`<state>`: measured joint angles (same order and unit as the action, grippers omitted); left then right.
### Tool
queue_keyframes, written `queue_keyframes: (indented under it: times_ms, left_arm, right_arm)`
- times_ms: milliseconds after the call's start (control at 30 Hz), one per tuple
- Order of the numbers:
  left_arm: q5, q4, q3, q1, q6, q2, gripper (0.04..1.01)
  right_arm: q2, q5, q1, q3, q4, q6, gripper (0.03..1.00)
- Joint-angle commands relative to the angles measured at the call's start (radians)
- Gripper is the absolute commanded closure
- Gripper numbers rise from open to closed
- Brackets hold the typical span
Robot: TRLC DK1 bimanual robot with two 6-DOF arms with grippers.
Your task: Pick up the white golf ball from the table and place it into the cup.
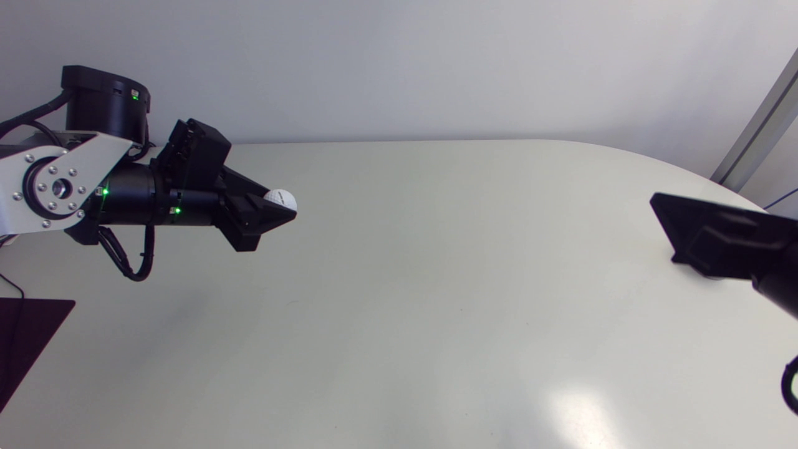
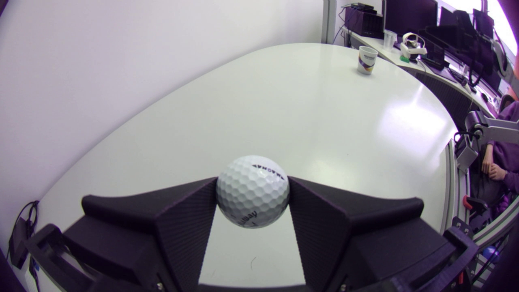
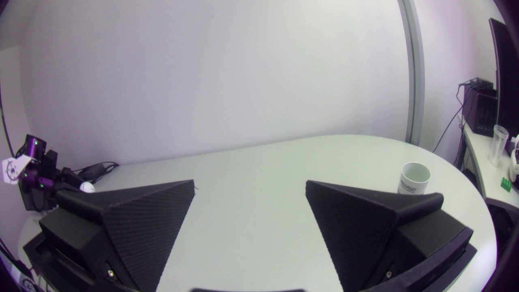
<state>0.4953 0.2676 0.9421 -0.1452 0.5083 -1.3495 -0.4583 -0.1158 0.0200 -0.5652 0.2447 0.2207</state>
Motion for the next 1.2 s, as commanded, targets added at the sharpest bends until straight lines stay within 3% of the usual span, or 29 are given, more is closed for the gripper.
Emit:
queue_keyframes:
  times_ms: [0, 133, 267, 367, 433, 533, 567, 700, 767, 933, 1100, 1167]
  left_arm:
    - [0.014, -0.025, -0.020, -0.019, 0.015, -0.022, 0.598]
    - [0.014, -0.062, -0.035, -0.044, 0.022, -0.030, 0.598]
    - [0.014, -0.120, -0.055, -0.062, 0.026, -0.040, 0.598]
    - [0.015, -0.153, -0.058, -0.079, 0.033, -0.071, 0.598]
    - [0.020, -0.176, -0.062, -0.096, 0.038, -0.091, 0.598]
    - [0.029, -0.205, -0.055, -0.125, 0.044, -0.126, 0.598]
    - [0.029, -0.209, -0.055, -0.129, 0.044, -0.129, 0.598]
    - [0.034, -0.245, -0.052, -0.171, 0.044, -0.171, 0.598]
    - [0.038, -0.252, -0.055, -0.192, 0.044, -0.178, 0.598]
    - [0.054, -0.269, -0.055, -0.234, 0.035, -0.183, 0.598]
    - [0.074, -0.277, -0.058, -0.257, 0.024, -0.185, 0.598]
    - [0.077, -0.284, -0.065, -0.264, 0.022, -0.188, 0.598]
  right_arm:
    - [-0.122, -0.028, -0.005, -0.101, 0.034, 0.085, 0.072]
    - [-0.316, -0.127, -0.029, -0.239, 0.084, 0.160, 0.072]
    - [-0.523, -0.189, -0.034, -0.335, 0.097, 0.190, 0.070]
    - [-0.703, -0.340, -0.074, -0.403, 0.128, 0.232, 0.070]
    - [-0.786, -0.397, -0.071, -0.430, 0.148, 0.233, 0.070]
    - [-0.936, -0.519, -0.052, -0.484, 0.214, 0.203, 0.070]
    - [-0.948, -0.542, -0.052, -0.484, 0.212, 0.197, 0.070]
    - [-1.008, -0.719, -0.052, -0.478, 0.157, 0.203, 0.072]
    - [-1.045, -0.751, -0.035, -0.493, 0.162, 0.233, 0.072]
    - [-1.155, -0.802, 0.014, -0.539, 0.188, 0.213, 0.074]
    - [-1.264, -0.802, 0.060, -0.602, 0.223, 0.144, 0.070]
    - [-1.286, -0.774, 0.083, -0.614, 0.231, 0.100, 0.070]
